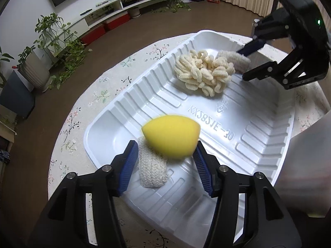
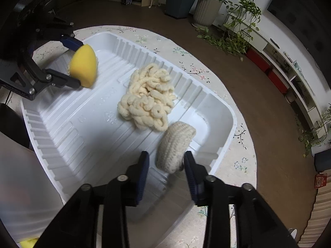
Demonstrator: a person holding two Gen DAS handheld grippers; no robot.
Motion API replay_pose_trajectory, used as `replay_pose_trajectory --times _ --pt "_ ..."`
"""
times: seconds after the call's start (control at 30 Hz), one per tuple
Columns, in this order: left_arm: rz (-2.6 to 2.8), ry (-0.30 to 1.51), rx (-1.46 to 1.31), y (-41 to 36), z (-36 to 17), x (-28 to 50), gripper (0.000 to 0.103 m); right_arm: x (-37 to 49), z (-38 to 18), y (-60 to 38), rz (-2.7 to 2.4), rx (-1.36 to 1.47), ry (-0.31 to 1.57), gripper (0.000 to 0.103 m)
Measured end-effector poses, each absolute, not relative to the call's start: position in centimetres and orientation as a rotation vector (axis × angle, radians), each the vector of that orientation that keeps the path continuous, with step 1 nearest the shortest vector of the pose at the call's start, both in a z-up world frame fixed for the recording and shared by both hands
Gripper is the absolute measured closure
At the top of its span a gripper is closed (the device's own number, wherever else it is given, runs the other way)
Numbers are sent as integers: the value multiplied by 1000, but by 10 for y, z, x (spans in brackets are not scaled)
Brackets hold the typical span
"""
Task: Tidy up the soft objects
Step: 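Open the left tool to drop the sponge while the right tool releases the glove into the tray, then move both open tools back toward the items left on the table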
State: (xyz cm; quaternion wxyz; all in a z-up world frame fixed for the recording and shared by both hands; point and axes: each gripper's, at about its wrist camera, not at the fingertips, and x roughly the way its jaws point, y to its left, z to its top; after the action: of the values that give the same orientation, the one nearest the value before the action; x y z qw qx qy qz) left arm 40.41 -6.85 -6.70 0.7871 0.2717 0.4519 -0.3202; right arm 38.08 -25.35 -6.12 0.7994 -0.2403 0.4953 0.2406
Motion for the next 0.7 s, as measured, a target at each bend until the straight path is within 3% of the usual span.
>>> replay_pose_trajectory --times 0.7 --pt "-615 905 465 -31 -22 407 43 363 -29 -282 469 -454 1008 51"
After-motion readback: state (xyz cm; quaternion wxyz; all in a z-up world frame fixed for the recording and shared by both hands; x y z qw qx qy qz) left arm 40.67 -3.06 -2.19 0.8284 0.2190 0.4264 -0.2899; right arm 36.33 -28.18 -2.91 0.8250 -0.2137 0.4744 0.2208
